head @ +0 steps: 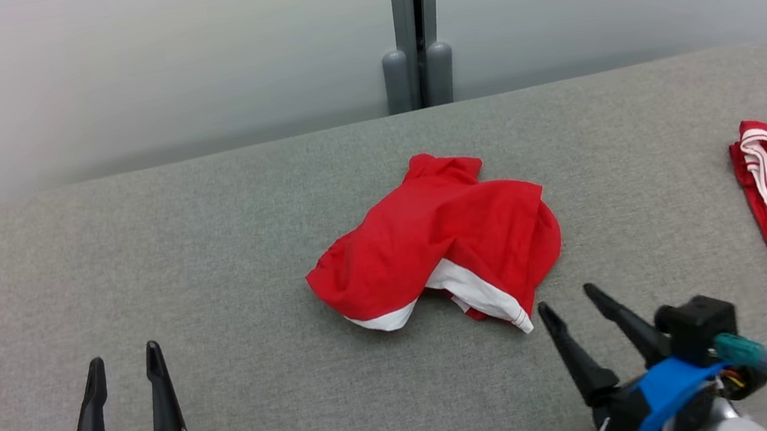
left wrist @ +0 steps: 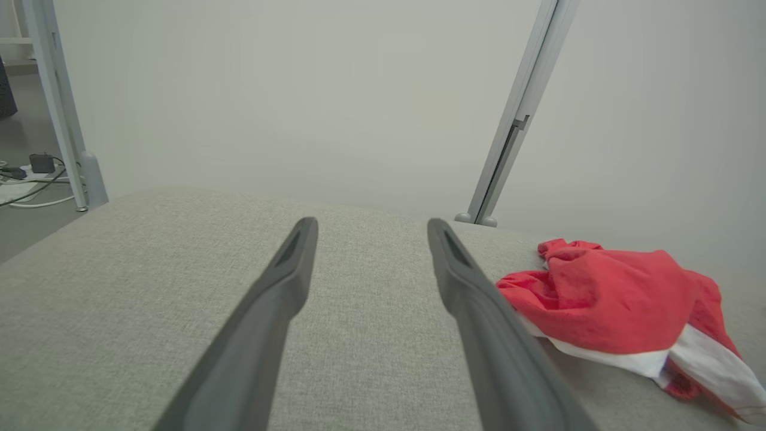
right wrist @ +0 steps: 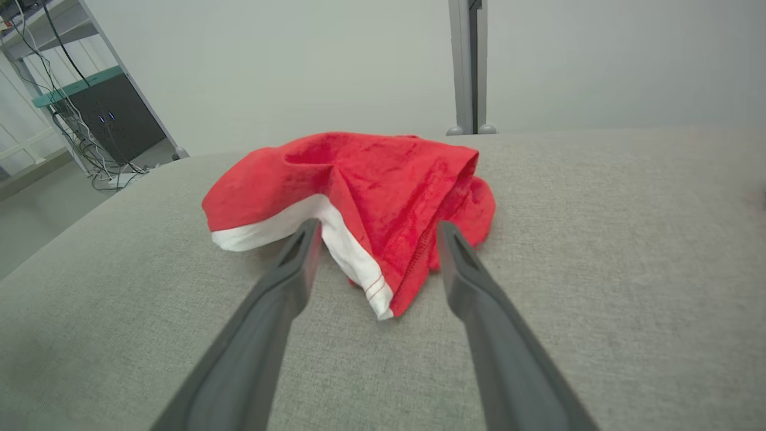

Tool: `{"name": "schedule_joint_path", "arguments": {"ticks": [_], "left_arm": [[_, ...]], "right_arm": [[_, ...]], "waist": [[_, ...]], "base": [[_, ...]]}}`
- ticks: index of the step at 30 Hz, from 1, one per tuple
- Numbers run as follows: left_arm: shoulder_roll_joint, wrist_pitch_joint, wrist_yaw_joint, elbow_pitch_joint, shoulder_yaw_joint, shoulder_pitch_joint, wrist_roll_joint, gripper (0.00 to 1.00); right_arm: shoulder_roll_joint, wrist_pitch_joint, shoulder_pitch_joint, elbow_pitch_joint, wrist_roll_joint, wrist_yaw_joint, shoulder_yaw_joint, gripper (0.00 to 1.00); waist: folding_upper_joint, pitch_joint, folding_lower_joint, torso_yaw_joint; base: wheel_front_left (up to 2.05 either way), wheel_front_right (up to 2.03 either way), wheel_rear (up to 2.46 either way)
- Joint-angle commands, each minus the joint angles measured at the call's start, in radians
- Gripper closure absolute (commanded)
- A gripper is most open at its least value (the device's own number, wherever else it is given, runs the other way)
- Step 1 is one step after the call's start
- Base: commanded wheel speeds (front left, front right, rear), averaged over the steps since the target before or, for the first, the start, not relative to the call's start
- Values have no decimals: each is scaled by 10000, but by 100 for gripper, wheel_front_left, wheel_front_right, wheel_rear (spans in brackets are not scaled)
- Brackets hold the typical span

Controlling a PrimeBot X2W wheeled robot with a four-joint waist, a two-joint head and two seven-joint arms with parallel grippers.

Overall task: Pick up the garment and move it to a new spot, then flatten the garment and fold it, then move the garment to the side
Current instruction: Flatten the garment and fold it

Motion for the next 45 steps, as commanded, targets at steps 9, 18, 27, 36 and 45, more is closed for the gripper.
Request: {"name": "schedule_joint_path", "arguments": {"ticks": [9,18,27,36,45], "left_arm": [[-148,-45,-201,-47,-70,-574,252,0],[-237,-45,-335,64,-12,-729,356,0],[-374,-45,-354,171,122,-475,384,0],[-402,-46,-396,260,140,-266,411,0],[-418,-46,-385,315,85,6,372,0]], "right_arm": [[268,134,-1789,2834,-666,2,676,0],[340,-432,-2866,4675,-1118,2,385,100],[-502,-1093,-2766,4369,-1849,2,-960,100],[-697,-508,-1714,3491,-2094,2,-1958,0],[-288,-1489,-516,2106,-1438,2,-2379,0]], "waist": [[0,758,0,442],[0,963,0,565],[0,639,0,269],[0,296,0,20],[0,-110,0,-66]], "base": [[0,0,0],[0,0,0],[0,0,0],[0,0,0],[0,0,0]]}}
